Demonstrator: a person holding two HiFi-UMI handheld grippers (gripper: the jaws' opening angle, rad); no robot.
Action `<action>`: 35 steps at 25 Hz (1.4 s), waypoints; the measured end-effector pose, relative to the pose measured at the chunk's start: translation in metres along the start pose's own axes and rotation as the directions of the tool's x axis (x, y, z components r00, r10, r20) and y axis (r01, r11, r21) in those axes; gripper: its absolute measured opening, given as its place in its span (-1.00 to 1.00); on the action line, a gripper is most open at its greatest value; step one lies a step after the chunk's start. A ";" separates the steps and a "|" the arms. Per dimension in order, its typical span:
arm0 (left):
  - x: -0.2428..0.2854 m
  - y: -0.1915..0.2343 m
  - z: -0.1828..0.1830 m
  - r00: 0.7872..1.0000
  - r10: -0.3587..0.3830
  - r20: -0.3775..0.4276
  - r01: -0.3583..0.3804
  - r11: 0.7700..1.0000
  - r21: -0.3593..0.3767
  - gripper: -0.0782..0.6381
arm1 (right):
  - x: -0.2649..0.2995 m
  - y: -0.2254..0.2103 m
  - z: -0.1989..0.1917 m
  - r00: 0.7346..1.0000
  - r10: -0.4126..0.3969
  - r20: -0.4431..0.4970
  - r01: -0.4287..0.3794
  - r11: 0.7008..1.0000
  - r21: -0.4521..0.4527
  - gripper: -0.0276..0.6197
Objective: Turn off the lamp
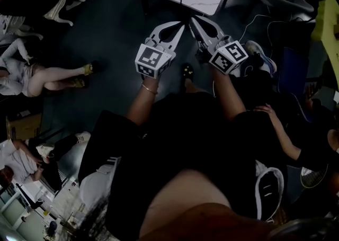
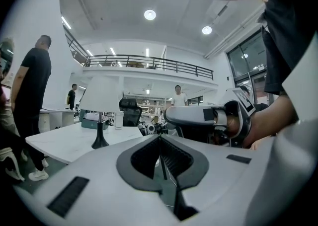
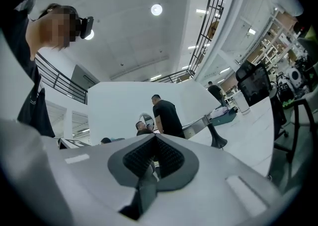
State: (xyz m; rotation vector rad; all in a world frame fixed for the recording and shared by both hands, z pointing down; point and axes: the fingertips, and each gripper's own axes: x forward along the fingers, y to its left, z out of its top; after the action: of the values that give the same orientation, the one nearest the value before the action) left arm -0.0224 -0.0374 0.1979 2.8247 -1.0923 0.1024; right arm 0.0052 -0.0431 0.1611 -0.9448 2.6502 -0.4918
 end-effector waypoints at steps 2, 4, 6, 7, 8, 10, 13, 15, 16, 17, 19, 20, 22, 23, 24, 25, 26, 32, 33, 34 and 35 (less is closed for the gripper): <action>0.000 0.000 0.002 1.000 -0.005 0.002 0.005 1.000 0.007 -0.75 | 0.000 0.001 0.000 1.000 -0.004 -0.003 0.004 1.000 -0.003 -0.91; 0.000 -0.001 0.004 1.000 -0.012 0.004 0.012 1.000 0.009 -0.75 | 0.000 0.001 0.000 1.000 -0.012 -0.006 0.012 1.000 -0.004 -0.91; 0.001 -0.002 0.010 1.000 -0.016 0.009 0.016 1.000 0.007 -0.75 | -0.001 0.001 0.001 1.000 -0.018 -0.006 0.018 1.000 -0.002 -0.91; 0.001 -0.002 0.014 1.000 -0.018 0.012 0.018 1.000 0.007 -0.75 | -0.001 0.001 0.002 1.000 -0.020 -0.005 0.020 1.000 -0.003 -0.91; 0.001 -0.002 0.016 1.000 -0.020 0.014 0.020 1.000 0.008 -0.75 | -0.001 0.001 0.003 1.000 -0.020 -0.004 0.020 1.000 -0.004 -0.91; 0.001 -0.001 0.019 1.000 -0.023 0.017 0.023 1.000 0.013 -0.75 | -0.002 0.002 0.004 1.000 -0.021 -0.001 0.021 1.000 -0.007 -0.91; 0.002 0.000 0.020 0.999 -0.032 0.018 0.032 0.999 0.023 -0.75 | -0.002 0.000 0.004 1.000 -0.029 -0.002 0.029 1.000 -0.008 -0.91; 0.004 -0.001 0.020 0.999 -0.040 0.014 0.039 0.999 0.026 -0.75 | -0.003 -0.001 0.004 0.999 -0.034 -0.007 0.034 0.999 -0.007 -0.91; 0.004 -0.001 0.020 0.999 -0.043 0.012 0.043 0.999 0.026 -0.75 | -0.003 -0.001 0.003 0.999 -0.036 -0.010 0.036 0.999 -0.007 -0.91; 0.005 -0.002 0.019 0.999 -0.047 0.009 0.047 0.999 0.026 -0.75 | -0.003 -0.001 0.002 0.999 -0.036 -0.012 0.036 0.999 -0.006 -0.92; 0.006 -0.002 0.018 0.999 -0.051 0.000 0.051 0.998 0.023 -0.75 | -0.003 -0.002 0.000 0.999 -0.037 -0.014 0.037 0.999 -0.003 -0.91; 0.006 -0.003 0.018 0.999 -0.053 -0.002 0.053 0.998 0.022 -0.75 | -0.003 -0.002 0.000 0.999 -0.038 -0.013 0.038 0.999 -0.001 -0.92; 0.008 -0.003 0.020 0.998 -0.062 0.001 0.062 0.998 0.022 -0.75 | -0.002 -0.003 0.000 0.999 -0.041 -0.009 0.041 0.999 0.003 -0.91; 0.008 -0.003 0.021 0.998 -0.066 0.001 0.066 0.998 0.021 -0.75 | -0.002 -0.003 0.001 0.999 -0.042 -0.008 0.042 0.999 0.004 -0.91; 0.009 -0.003 0.021 0.998 -0.069 0.000 0.069 0.997 0.020 -0.75 | -0.001 -0.004 0.002 0.999 -0.044 -0.007 0.044 0.999 0.007 -0.92; 0.010 -0.003 0.021 0.997 -0.071 -0.002 0.071 0.997 0.018 -0.75 | -0.001 -0.005 0.002 0.999 -0.046 -0.006 0.046 0.999 0.010 -0.91; 0.011 -0.002 0.020 0.997 -0.072 -0.003 0.072 0.997 0.017 -0.75 | -0.001 -0.007 0.003 0.999 -0.048 -0.005 0.048 0.999 0.013 -0.91; 0.016 0.002 0.021 0.997 -0.073 -0.010 0.073 0.997 0.012 -0.75 | 0.002 -0.010 0.004 0.999 -0.049 -0.001 0.049 0.998 0.026 -0.91; 0.017 0.003 0.020 0.997 -0.071 -0.011 0.071 0.997 0.012 -0.75 | 0.002 -0.012 0.005 0.999 -0.049 0.000 0.049 0.998 0.028 -0.91; 0.018 0.004 0.020 0.997 -0.070 -0.013 0.070 0.998 0.010 -0.75 | 0.003 -0.013 0.005 0.999 -0.049 0.000 0.049 0.998 0.030 -0.91; 0.018 0.005 0.020 0.997 -0.069 -0.015 0.069 0.998 0.008 -0.75 | 0.003 -0.014 0.005 0.999 -0.049 0.000 0.049 0.998 0.032 -0.91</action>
State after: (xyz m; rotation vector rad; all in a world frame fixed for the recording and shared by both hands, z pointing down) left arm -0.0117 -0.0559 0.1805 2.8607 -0.9922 0.1222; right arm 0.0127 -0.0565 0.1617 -1.0018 2.6157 -0.5437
